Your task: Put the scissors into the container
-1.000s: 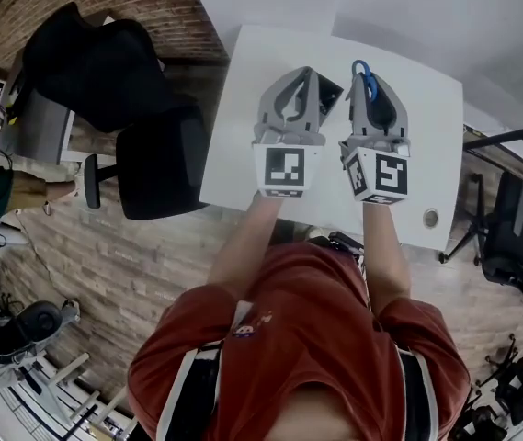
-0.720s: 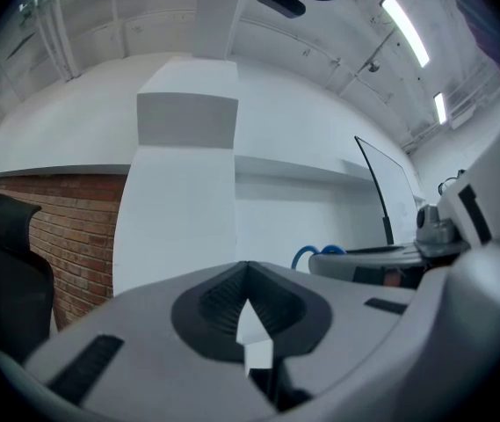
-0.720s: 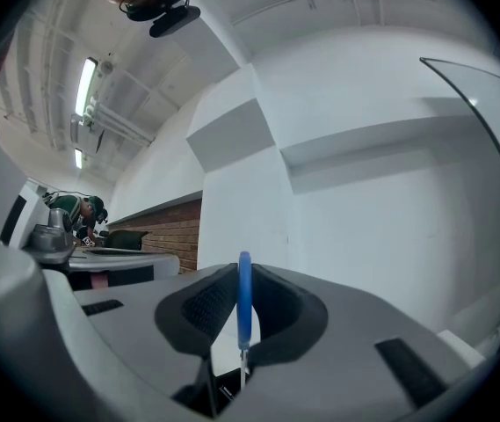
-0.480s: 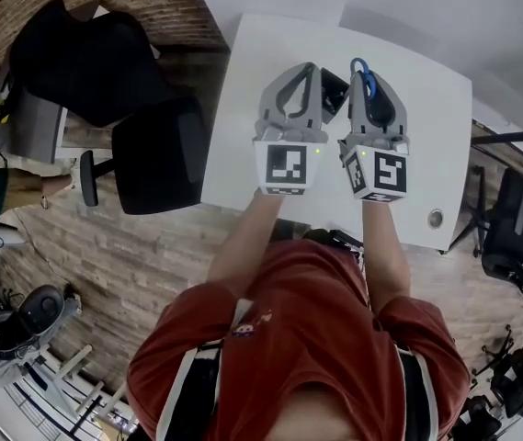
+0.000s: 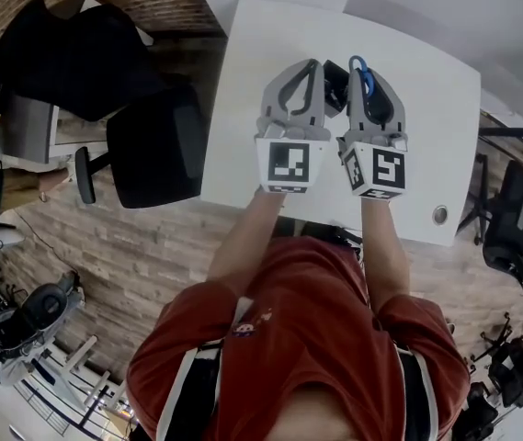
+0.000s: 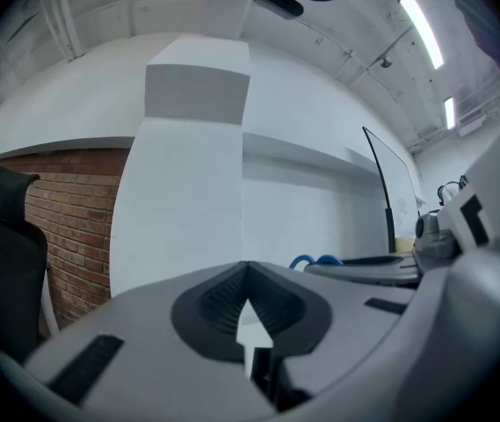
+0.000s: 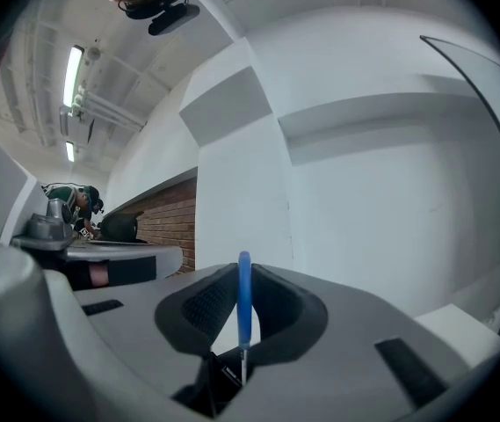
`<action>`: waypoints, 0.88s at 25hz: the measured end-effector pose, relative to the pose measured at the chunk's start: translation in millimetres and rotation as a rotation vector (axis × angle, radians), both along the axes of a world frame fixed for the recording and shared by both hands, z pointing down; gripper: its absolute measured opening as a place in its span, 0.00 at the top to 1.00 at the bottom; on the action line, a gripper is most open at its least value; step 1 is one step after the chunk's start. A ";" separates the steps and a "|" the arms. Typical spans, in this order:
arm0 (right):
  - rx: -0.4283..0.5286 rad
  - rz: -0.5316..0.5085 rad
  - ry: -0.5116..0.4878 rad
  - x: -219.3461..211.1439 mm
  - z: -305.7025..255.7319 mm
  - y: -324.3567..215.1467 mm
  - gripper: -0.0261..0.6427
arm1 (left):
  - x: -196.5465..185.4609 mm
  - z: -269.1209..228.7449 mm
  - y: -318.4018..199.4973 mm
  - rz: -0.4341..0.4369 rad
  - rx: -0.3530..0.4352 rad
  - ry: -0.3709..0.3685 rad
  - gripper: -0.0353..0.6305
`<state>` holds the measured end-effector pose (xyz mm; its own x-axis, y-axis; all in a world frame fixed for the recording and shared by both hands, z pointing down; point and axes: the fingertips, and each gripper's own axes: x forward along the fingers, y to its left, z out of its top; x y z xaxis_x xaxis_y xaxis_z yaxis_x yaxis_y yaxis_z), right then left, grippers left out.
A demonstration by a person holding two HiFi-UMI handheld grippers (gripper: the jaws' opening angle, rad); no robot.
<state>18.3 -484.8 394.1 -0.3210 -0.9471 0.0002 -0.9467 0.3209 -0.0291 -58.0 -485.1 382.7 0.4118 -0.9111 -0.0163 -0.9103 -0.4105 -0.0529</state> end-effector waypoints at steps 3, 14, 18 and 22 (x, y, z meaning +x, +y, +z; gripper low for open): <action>-0.016 0.007 -0.002 0.9 8.7 -3.0 0.88 | 1.2 10.5 -2.3 0.005 -0.022 0.000 0.93; -0.084 0.022 0.009 0.8 43.5 -14.1 0.88 | -0.3 35.7 -17.8 0.011 -0.071 0.000 0.93; -0.113 0.025 0.021 2.3 56.1 -15.7 0.88 | 0.4 43.9 -20.9 0.009 -0.089 -0.002 0.93; -0.156 0.039 0.006 6.4 71.2 -19.2 0.88 | 2.1 53.9 -24.1 0.011 -0.106 -0.004 0.93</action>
<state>24.7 -504.1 465.3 -0.2835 -0.9472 0.1497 -0.9586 0.2758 -0.0703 -55.8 -509.2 436.6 0.4220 -0.9029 0.0817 -0.9054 -0.4243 -0.0127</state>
